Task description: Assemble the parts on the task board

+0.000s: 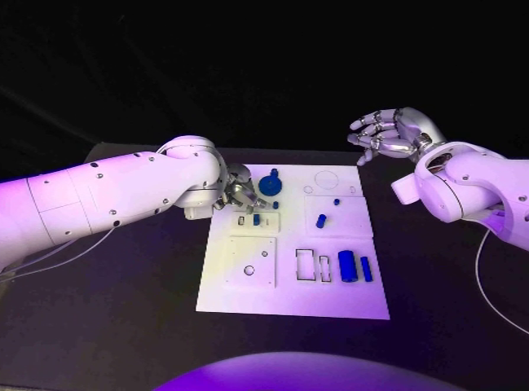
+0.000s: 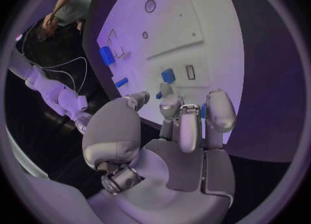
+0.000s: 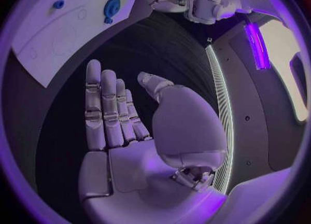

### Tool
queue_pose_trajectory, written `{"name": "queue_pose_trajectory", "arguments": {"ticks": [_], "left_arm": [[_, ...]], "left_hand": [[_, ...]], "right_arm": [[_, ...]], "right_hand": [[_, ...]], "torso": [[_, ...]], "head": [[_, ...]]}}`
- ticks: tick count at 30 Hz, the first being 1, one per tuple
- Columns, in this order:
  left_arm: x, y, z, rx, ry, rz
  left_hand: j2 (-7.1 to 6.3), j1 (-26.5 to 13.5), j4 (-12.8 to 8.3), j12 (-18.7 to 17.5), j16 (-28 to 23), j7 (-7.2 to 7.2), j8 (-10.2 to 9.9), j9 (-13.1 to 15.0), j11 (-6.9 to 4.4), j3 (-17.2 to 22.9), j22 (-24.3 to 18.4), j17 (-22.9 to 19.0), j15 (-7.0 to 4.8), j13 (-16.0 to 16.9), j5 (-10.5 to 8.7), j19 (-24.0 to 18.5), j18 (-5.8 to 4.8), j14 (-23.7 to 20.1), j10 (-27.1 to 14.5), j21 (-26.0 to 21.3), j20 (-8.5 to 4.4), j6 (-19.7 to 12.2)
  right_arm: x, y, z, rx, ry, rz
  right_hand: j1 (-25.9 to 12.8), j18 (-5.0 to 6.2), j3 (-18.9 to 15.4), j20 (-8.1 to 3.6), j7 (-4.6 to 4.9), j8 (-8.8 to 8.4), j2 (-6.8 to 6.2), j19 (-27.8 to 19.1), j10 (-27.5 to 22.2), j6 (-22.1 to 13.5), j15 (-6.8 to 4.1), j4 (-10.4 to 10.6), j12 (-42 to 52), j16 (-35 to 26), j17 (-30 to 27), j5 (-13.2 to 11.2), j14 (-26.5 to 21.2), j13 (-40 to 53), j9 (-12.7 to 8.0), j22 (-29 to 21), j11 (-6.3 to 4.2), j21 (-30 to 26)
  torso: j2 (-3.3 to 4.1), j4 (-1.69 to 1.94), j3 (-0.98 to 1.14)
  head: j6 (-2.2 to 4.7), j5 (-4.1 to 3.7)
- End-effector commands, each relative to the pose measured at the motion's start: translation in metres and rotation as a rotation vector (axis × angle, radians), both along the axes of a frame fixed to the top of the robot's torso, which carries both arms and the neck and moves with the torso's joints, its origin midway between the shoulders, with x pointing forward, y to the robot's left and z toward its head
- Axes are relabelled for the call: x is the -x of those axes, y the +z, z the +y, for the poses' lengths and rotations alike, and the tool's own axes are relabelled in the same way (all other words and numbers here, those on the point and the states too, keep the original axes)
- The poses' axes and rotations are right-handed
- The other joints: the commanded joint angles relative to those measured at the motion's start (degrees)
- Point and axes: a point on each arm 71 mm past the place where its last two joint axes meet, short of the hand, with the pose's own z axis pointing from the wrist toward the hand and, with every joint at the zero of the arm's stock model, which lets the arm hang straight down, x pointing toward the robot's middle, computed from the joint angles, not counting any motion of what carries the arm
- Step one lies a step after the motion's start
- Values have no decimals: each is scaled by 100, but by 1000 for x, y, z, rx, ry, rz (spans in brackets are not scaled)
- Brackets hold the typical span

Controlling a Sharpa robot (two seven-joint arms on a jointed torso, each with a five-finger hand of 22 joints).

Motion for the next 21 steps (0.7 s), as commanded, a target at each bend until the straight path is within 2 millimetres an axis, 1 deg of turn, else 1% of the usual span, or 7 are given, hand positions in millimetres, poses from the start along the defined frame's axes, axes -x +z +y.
{"name": "queue_pose_trajectory", "arguments": {"ticks": [1, 4, 5, 7, 8, 14, 21], "left_arm": [[-2, 11, 0, 25, 14, -34], [-5, 23, 3, 34, 20, -50], [-7, 27, 6, 36, 24, -53], [-12, 33, 11, 40, 35, -57], [-16, 37, 15, 44, 46, -59], [-36, 45, 33, 55, 105, -73], [-49, 44, 41, 8, 105, -79]], "left_hand": [[10, 74, 2, -51, -45, 15, -93, -41, 19, -62, -79, 850, 12, -69, 22, -67, -64, 416, -78, -48, 12, -94], [18, 225, 8, -254, -159, 222, -625, -358, 193, -209, -379, 643, 151, -387, 23, -236, -16, 356, -326, -227, 112, -486], [14, 325, 9, -479, -235, 343, -892, -536, 299, -258, -577, 510, 241, -727, 24, -349, 16, 310, -567, -346, 177, -684], [16, 433, 8, -675, -281, 431, -1081, -695, 378, -314, -705, 434, 312, -1017, 22, -417, 41, 280, -789, -431, 245, -756], [28, 542, 11, -913, -315, 542, -1346, -902, 475, -382, -797, 375, 395, -1374, 17, -462, 59, 258, -1042, -498, 319, -944], [58, 737, 9, -1217, -385, 636, -1636, -1190, 566, -525, -961, 257, 480, -1839, 21, -533, 97, 213, -1374, -614, 406, -1104], [89, 763, 14, -1202, -367, 645, -1661, -1241, 575, -561, -921, 289, 490, -1829, 21, -505, 90, 225, -1365, -598, 419, -1086]], "right_arm": [[0, 0, 0, -4, 3, -4], [-1, 0, -1, -4, 1, -4], [-1, 0, -1, -4, 0, -3], [-1, 0, -2, -4, -2, -3], [-1, 0, -2, -4, -3, -3], [-2, 0, -3, -4, -6, -5], [-2, 0, -3, -5, -4, -6]], "right_hand": [[-57, 61, -32, -7, 237, 30, -2, 35, -31, -23, -2, 7, 14, -29, -9, -39, -30, -5, 8, -5, 4, -28], [-57, 61, -32, -7, 237, 30, -2, 35, -31, -23, -2, 7, 14, -29, -9, -39, -30, -5, 8, -5, 4, -28], [-57, 61, -32, -7, 237, 30, -2, 35, -31, -23, -2, 7, 14, -29, -9, -39, -30, -5, 8, -5, 4, -28], [-57, 61, -32, -7, 237, 30, -2, 35, -31, -23, -2, 7, 14, -29, -9, -39, -30, -5, 8, -5, 4, -28], [-57, 61, -32, -7, 237, 30, -2, 35, -31, -23, -2, 7, 14, -29, -9, -39, -30, -5, 8, -5, 4, -28], [-63, 62, -44, -5, 237, 39, -1, 44, -35, -32, -1, 14, 23, -29, -11, -39, -32, -17, 8, -22, 4, -43], [-63, 62, -44, -5, 237, 39, -1, 44, -35, -32, -1, 14, 23, -29, -11, -39, -32, -17, 8, -22, 4, -43]], "torso": [[11, -8, 3], [10, -14, 3], [9, -14, 1], [3, -2, 0], [4, 2, 2], [10, 14, 0], [21, -3, -16]], "head": [[24, 1], [37, -7], [46, -10], [68, -17], [85, -15], [142, -1], [177, 45]]}}
